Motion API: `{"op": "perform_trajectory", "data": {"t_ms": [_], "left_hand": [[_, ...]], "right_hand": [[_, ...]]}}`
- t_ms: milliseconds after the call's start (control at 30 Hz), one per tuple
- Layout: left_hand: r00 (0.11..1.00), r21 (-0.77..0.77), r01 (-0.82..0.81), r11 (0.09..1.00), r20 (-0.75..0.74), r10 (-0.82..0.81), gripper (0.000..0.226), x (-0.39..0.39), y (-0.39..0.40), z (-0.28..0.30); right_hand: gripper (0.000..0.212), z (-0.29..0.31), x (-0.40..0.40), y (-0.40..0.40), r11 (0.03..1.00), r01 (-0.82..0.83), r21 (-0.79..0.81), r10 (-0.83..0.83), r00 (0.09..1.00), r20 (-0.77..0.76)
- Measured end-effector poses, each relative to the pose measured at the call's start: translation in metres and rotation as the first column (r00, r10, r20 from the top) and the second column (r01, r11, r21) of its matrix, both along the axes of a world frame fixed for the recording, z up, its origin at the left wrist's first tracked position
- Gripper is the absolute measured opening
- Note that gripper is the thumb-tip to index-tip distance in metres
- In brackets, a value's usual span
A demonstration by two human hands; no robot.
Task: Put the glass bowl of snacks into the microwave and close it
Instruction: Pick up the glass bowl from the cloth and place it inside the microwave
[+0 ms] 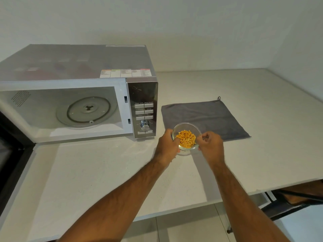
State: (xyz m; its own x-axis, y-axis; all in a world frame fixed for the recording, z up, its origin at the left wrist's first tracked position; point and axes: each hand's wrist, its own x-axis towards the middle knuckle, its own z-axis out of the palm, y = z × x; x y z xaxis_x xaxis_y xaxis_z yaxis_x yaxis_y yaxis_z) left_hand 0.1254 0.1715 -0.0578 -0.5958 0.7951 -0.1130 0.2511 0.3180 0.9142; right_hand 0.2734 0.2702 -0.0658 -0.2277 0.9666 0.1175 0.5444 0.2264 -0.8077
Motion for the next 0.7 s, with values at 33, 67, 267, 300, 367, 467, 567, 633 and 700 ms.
{"op": "perform_trajectory", "data": {"t_ms": [33, 67, 267, 300, 367, 467, 567, 633, 700], "left_hand": [[1.0, 0.001, 0.0, 1.0, 0.002, 0.0, 0.016, 0.0, -0.004, -0.001], [1.0, 0.001, -0.004, 1.0, 0.007, 0.004, 0.017, 0.0, -0.008, -0.001], [0.997, -0.026, -0.078, 0.997, 0.014, 0.079, 0.016, -0.006, -0.044, 0.0], [0.995, -0.027, -0.094, 0.995, 0.022, 0.095, 0.016, -0.007, -0.05, 0.0], [0.992, -0.012, -0.118, 0.993, 0.045, 0.118, 0.021, -0.012, -0.064, 0.003], [0.986, 0.017, -0.156, 0.988, 0.066, 0.155, 0.027, -0.02, -0.084, 0.008], [0.982, 0.01, -0.187, 0.982, 0.028, 0.187, 0.024, -0.032, -0.107, 0.014], [0.979, 0.011, -0.205, 0.979, 0.01, 0.205, 0.022, -0.041, -0.122, 0.015], [0.973, 0.009, -0.229, 0.973, -0.006, 0.229, 0.02, -0.053, -0.139, 0.017]], "right_hand": [[0.012, -0.001, 0.001, -0.004, 1.0, -0.002, 0.004, 0.002, 1.0, 0.002], [0.013, -0.001, 0.001, -0.007, 1.0, -0.004, 0.005, 0.004, 1.0, 0.0], [0.018, -0.001, -0.01, -0.034, 0.999, -0.033, 0.04, 0.033, 0.999, 0.001], [0.018, 0.0, -0.012, -0.039, 0.998, -0.042, 0.04, 0.042, 0.999, -0.009], [0.019, 0.002, -0.019, -0.05, 0.998, -0.054, 0.035, 0.056, 0.998, -0.04], [0.02, 0.005, -0.03, -0.067, 0.996, -0.08, 0.032, 0.082, 0.993, -0.081], [0.021, 0.007, -0.044, -0.084, 0.992, -0.121, 0.019, 0.122, 0.987, -0.107], [0.021, 0.008, -0.054, -0.097, 0.989, -0.149, 0.011, 0.149, 0.983, -0.11], [0.018, 0.008, -0.066, -0.11, 0.985, -0.174, -0.003, 0.172, 0.974, -0.145]]}}
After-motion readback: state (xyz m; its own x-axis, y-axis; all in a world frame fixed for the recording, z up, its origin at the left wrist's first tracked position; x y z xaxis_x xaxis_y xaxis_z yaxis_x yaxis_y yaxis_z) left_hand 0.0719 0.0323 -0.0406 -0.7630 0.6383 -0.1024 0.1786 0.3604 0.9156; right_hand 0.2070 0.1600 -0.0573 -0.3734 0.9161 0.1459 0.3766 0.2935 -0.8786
